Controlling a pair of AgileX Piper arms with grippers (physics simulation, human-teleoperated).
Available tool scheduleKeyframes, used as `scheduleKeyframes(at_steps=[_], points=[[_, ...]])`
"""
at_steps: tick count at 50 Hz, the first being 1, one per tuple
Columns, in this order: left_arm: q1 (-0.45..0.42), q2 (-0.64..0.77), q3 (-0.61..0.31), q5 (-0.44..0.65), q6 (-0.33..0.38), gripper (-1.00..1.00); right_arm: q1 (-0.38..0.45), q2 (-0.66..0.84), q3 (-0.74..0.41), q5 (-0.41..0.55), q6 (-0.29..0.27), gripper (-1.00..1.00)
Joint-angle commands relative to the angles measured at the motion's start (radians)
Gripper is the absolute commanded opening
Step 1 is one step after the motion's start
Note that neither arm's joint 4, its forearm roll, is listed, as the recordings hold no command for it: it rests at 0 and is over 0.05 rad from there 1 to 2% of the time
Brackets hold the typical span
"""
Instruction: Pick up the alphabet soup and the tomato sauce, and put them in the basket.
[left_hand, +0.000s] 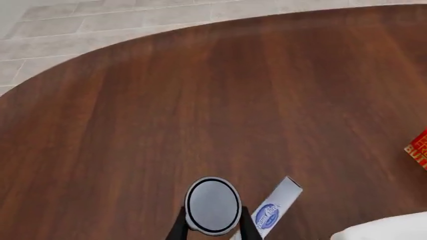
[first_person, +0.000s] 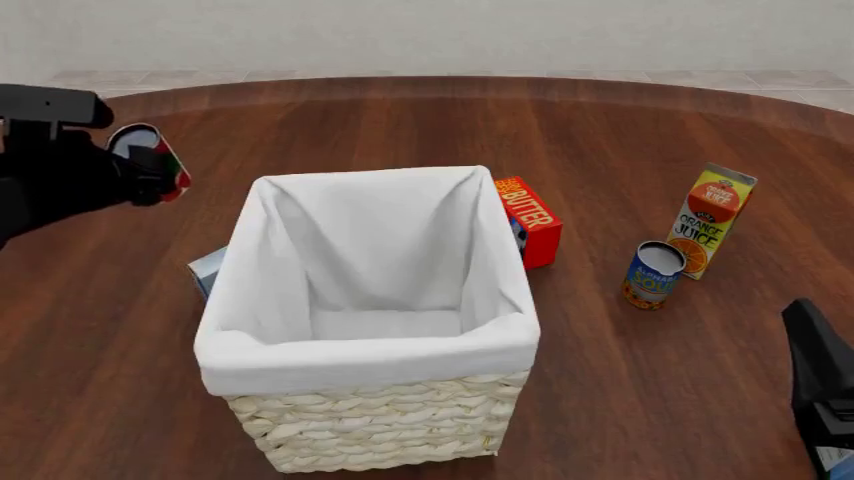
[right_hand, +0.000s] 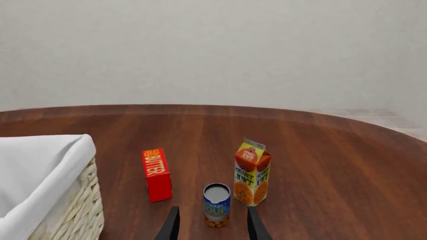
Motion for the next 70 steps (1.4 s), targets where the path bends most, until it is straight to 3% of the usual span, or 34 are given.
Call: scheduleKeyframes(at_steps=[1,26,42,50,63,65,70], points=[[-0.077,-0.089,-0.032,0.059,0.004,-1.00,0.002,0.000,0.001,0.001,-0.001,1.00],[-0.202,-0.229,-0.133,0.169,0.015,-1.00,0.002,0.000,0.002,-0.001,-0.001,1.00],[-0.392,-0.311,-0.183,0.288,0.005,-1.00,0.002,0.000,0.000,-0.001,-0.001,1.00],[-0.426,-0.327,-0.200,0.310,0.009,-1.00,0.002,0.000,-0.001,-0.001,-0.001,1.00],[-0.592,-0.372,-0.241,0.418,0.009,-1.00,0.003,0.000,-0.001,-0.003,-0.004,1.00],[-0.604,-0.362,-0.253,0.436,-0.028,-1.00,0.003,0.000,-0.001,-0.004,-0.004,1.00],[-0.628,-0.349,-0.274,0.468,-0.011,-1.00,0.004,0.000,-0.001,-0.004,-0.005,1.00]])
